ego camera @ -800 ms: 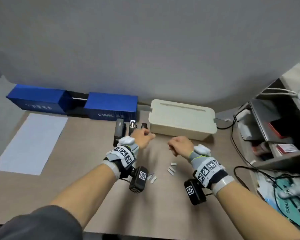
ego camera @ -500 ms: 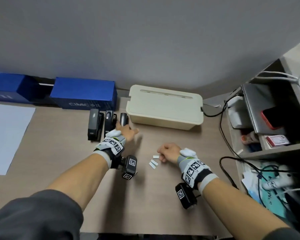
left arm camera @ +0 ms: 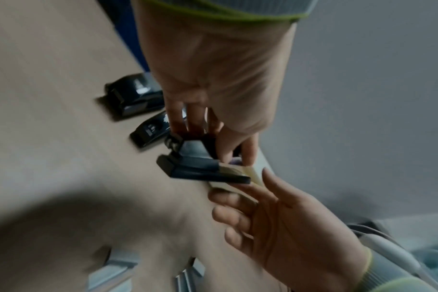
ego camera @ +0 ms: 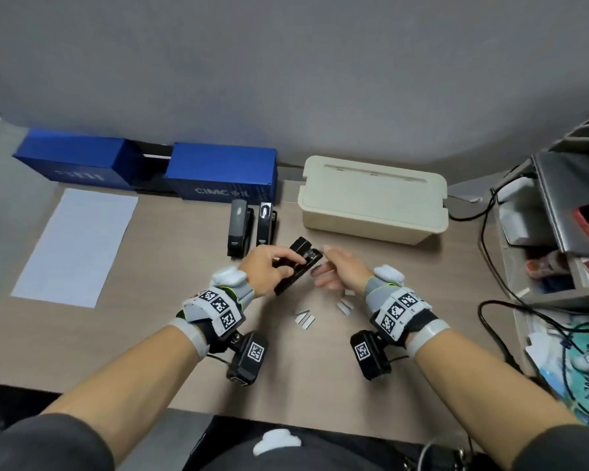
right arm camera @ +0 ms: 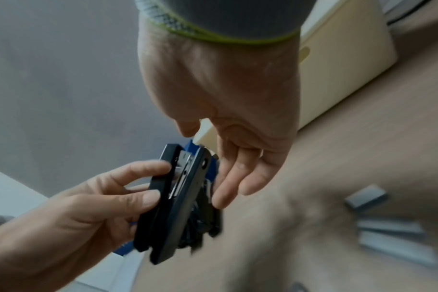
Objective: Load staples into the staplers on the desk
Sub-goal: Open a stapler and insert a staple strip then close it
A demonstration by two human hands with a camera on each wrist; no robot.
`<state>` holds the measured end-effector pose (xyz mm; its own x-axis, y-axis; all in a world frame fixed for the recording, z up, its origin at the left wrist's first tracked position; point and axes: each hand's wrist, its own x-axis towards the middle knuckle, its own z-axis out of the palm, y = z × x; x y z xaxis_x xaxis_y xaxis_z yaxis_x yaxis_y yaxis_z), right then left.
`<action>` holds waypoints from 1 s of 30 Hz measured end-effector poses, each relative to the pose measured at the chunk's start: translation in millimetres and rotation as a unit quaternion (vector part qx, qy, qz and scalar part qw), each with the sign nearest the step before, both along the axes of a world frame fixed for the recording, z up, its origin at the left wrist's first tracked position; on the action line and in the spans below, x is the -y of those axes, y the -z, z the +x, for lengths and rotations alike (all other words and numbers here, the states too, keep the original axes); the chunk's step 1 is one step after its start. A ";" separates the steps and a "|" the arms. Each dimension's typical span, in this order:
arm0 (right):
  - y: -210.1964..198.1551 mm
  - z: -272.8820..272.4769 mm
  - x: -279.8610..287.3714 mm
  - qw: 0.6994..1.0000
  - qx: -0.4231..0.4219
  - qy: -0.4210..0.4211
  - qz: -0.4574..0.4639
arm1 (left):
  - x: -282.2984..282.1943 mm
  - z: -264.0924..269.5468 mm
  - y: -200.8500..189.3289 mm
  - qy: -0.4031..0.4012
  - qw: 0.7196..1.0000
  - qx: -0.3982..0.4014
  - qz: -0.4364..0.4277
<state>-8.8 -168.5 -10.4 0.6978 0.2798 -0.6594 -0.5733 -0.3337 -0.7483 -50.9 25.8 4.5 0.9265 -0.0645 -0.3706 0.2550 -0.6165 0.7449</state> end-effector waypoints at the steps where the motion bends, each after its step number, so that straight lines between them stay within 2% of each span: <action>1: -5.0 -3.1 -7.3 1.000 0.003 0.002 0.021 | -4.2 -0.5 -8.0 0.028 0.999 0.015 -0.014; 4: -20.4 -9.2 -17.7 0.997 -0.015 0.031 0.071 | -9.6 3.3 -24.9 0.102 0.993 0.048 0.024; 7: -28.8 -10.9 -24.2 0.991 -0.019 0.070 0.116 | -19.0 9.2 -35.8 0.084 0.996 0.014 -0.017; 11: -36.7 -10.7 -28.1 0.981 -0.017 0.098 0.169 | -32.2 14.8 -31.5 0.065 0.992 0.037 -0.098; 14: -36.5 -15.0 -27.3 0.975 -0.032 0.136 0.172 | -39.6 12.8 -33.6 -0.031 0.975 0.050 -0.213; 17: -33.7 -18.6 -23.2 0.971 -0.035 0.165 0.172 | -50.9 7.9 -36.3 -0.135 0.929 0.050 -0.341; 19: -31.5 -21.9 -23.8 0.971 -0.040 0.163 0.170 | -50.3 1.7 -36.5 -0.156 0.925 0.043 -0.345; 22: -31.3 -21.7 -26.6 0.970 -0.037 0.164 0.177 | -46.5 -4.5 -26.7 -0.213 0.928 0.054 -0.300; 25: -38.0 -15.2 -24.1 0.953 -0.023 0.226 0.200 | -48.9 -6.7 -10.9 -0.341 0.888 0.039 -0.307; 27: -44.2 -10.7 -21.0 0.950 0.001 0.245 0.193 | -46.4 -9.9 -9.2 -0.310 0.913 0.069 -0.256; 28: -46.5 -9.1 -19.3 0.955 0.012 0.235 0.183 | -41.7 -11.0 -14.4 -0.266 0.933 0.090 -0.227; 30: -50.3 -8.3 -17.4 0.970 0.033 0.193 0.141 | -31.1 -7.0 -26.3 -0.176 0.955 0.122 -0.206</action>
<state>-17.1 -151.1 39.9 0.8251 0.1519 -0.5442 -0.5620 0.1208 -0.8183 -57.9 56.9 30.8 0.9734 0.1722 -0.1514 0.1803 -0.1667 0.9694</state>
